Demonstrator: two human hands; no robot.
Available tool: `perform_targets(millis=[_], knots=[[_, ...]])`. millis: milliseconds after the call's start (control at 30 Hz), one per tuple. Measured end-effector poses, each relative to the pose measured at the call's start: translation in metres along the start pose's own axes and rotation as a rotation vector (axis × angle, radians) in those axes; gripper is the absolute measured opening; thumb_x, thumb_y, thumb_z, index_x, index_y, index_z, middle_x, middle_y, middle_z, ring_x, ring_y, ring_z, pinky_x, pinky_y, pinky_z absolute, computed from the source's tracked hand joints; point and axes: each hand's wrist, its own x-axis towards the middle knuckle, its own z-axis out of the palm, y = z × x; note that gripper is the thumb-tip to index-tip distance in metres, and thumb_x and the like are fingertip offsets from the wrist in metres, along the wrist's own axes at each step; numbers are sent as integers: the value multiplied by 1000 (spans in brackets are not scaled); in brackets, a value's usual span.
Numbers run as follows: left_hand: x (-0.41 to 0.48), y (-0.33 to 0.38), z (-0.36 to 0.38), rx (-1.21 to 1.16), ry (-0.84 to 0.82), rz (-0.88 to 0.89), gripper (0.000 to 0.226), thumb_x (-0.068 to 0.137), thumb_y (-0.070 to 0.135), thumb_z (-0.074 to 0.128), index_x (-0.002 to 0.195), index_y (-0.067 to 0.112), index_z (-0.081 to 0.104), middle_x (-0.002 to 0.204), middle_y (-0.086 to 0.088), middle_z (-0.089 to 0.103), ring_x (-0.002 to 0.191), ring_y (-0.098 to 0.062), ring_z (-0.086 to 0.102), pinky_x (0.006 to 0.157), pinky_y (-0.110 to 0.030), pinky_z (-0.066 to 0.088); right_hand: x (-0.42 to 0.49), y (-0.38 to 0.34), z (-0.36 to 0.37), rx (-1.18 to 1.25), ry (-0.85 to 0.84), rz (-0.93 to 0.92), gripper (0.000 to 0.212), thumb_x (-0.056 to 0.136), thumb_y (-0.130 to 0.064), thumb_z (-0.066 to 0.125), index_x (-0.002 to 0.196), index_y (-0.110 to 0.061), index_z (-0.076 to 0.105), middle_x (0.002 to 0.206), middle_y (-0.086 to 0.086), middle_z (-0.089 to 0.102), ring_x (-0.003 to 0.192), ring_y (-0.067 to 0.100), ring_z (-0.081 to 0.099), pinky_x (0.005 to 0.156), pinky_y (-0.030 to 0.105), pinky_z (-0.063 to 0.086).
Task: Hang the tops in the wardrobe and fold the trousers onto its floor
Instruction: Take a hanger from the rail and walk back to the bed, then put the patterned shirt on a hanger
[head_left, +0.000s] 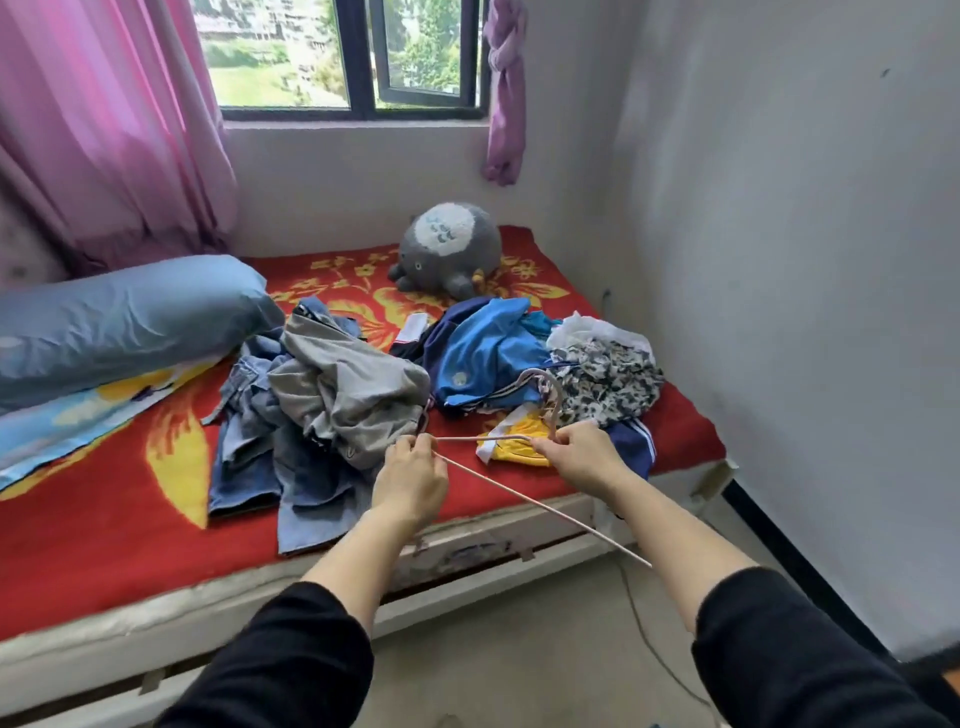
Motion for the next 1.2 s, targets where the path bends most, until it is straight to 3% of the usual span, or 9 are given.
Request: perform_targets(millis=[233, 533, 600, 733, 800, 833, 900, 1000, 1200], knots=[[138, 46, 43, 11, -132, 55, 36, 96, 21, 40, 128, 12, 50, 134, -13, 45, 125, -30, 39, 103, -39, 34, 117, 41, -27, 14, 109, 159, 59, 90, -42, 57, 42, -13, 39, 46, -2, 42, 58, 23, 48, 52, 34, 30], [271, 93, 128, 5, -243, 28, 37, 96, 22, 39, 131, 13, 47, 134, -12, 44, 126, -30, 38, 101, -40, 33, 259, 111, -67, -10, 183, 269, 50, 93, -36, 50, 47, -17, 44, 69, 12, 60, 80, 34, 60, 66, 32, 35], [304, 107, 151, 1, -250, 13, 38, 96, 23, 39, 132, 13, 46, 135, -11, 43, 126, -30, 38, 101, -40, 33, 298, 132, -79, -5, 208, 275, 50, 94, -35, 50, 48, -15, 46, 68, 12, 62, 74, 31, 57, 65, 32, 35], [364, 144, 204, 4, -296, -64, 39, 96, 22, 38, 134, 12, 43, 136, -12, 41, 125, -30, 36, 101, -40, 33, 375, 179, -108, 43, 241, 313, 55, 92, -36, 53, 44, -13, 43, 48, -4, 47, 59, 24, 47, 54, 34, 28], [389, 167, 233, 8, -333, -101, 38, 96, 21, 39, 133, 11, 42, 133, -13, 43, 124, -30, 37, 100, -39, 32, 412, 207, -123, 54, 220, 312, 52, 90, -36, 55, 45, -12, 41, 47, -4, 46, 54, 19, 46, 48, 28, 29], [401, 178, 248, 11, -352, -100, 36, 96, 21, 40, 131, 11, 43, 132, -14, 44, 123, -31, 38, 99, -38, 32, 429, 219, -129, 48, 205, 303, 49, 89, -35, 56, 48, -12, 42, 48, -3, 47, 53, 15, 46, 48, 24, 29], [422, 197, 274, 19, -393, -96, 35, 95, 22, 42, 128, 10, 44, 131, -15, 45, 122, -32, 39, 99, -39, 34, 458, 241, -137, 58, 184, 304, 37, 87, -33, 57, 57, -13, 47, 56, -4, 51, 55, 9, 46, 51, 30, 30], [452, 217, 317, 60, -490, -82, 47, 92, 21, 47, 137, 12, 39, 139, -14, 40, 129, -32, 35, 105, -41, 34, 496, 280, -138, 73, 196, 371, 20, 87, -26, 56, 71, -15, 53, 64, -8, 51, 60, 13, 45, 60, 30, 27], [492, 234, 389, 253, -515, 162, 60, 88, 15, 46, 146, 24, 30, 151, -7, 26, 138, -29, 22, 111, -40, 29, 529, 344, -122, 39, 222, 416, 22, 88, -24, 52, 69, -20, 41, 76, -4, 50, 63, 7, 45, 58, 28, 30]])
